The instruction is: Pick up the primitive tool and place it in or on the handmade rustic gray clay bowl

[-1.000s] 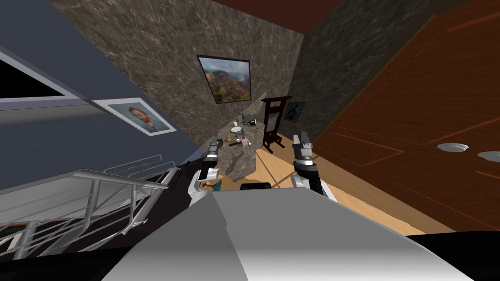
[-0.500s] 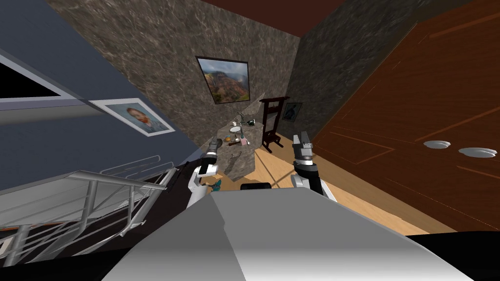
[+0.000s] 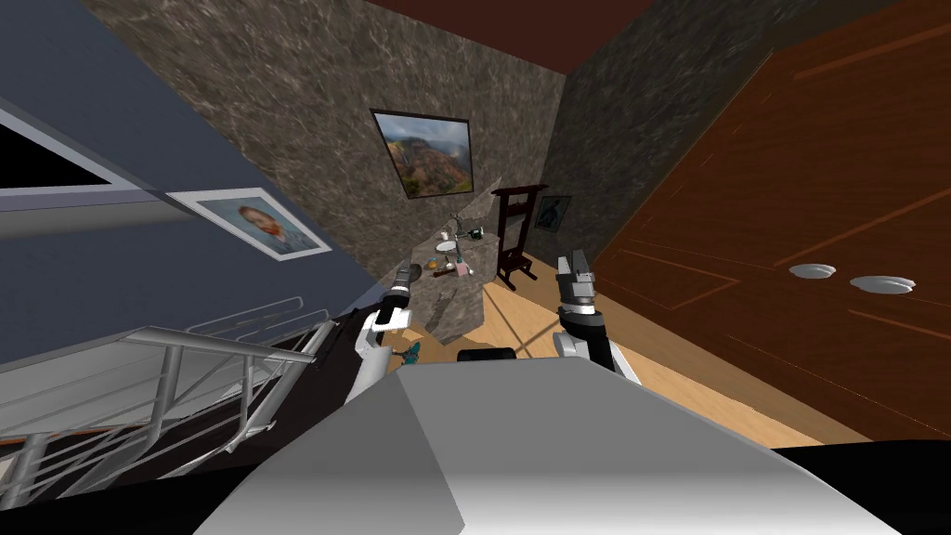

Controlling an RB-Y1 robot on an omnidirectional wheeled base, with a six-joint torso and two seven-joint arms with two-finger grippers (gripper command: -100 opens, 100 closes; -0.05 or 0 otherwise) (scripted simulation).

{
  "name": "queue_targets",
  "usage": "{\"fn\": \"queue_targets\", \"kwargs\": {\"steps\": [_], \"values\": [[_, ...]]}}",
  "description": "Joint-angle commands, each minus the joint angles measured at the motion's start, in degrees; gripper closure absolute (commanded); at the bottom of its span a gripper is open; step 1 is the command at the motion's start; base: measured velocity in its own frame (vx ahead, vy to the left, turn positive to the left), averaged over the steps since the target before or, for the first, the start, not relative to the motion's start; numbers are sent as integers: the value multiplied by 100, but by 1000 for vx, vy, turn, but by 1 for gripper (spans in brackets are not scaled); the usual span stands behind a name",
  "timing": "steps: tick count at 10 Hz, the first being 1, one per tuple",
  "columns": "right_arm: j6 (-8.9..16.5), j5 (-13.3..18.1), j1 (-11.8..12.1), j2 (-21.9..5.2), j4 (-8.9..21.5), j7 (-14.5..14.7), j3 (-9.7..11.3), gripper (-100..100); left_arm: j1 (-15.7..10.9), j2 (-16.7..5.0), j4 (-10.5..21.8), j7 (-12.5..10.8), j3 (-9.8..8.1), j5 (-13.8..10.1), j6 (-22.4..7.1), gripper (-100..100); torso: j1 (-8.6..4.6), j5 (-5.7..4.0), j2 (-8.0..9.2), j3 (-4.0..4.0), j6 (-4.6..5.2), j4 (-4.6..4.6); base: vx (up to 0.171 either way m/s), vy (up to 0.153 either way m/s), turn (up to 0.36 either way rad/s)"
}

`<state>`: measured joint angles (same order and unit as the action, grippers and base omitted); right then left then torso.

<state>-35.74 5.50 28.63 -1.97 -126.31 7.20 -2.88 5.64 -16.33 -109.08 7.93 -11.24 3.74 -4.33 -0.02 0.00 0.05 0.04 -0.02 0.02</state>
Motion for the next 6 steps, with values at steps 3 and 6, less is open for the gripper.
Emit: {"fn": "queue_targets", "kwargs": {"steps": [3,6], "values": [[0,0,0,0,0,0,0,0,-491,-246,464,-37,-249,-83,-615,-100,-4,-1,2,1,0,0,-25,-25,-56],[0,0,0,0,0,0,0,0,-721,-363,696,-57,-376,-137,-1025,-100,-1,0,-1,-1,0,0,-14,-17,-33]]}}
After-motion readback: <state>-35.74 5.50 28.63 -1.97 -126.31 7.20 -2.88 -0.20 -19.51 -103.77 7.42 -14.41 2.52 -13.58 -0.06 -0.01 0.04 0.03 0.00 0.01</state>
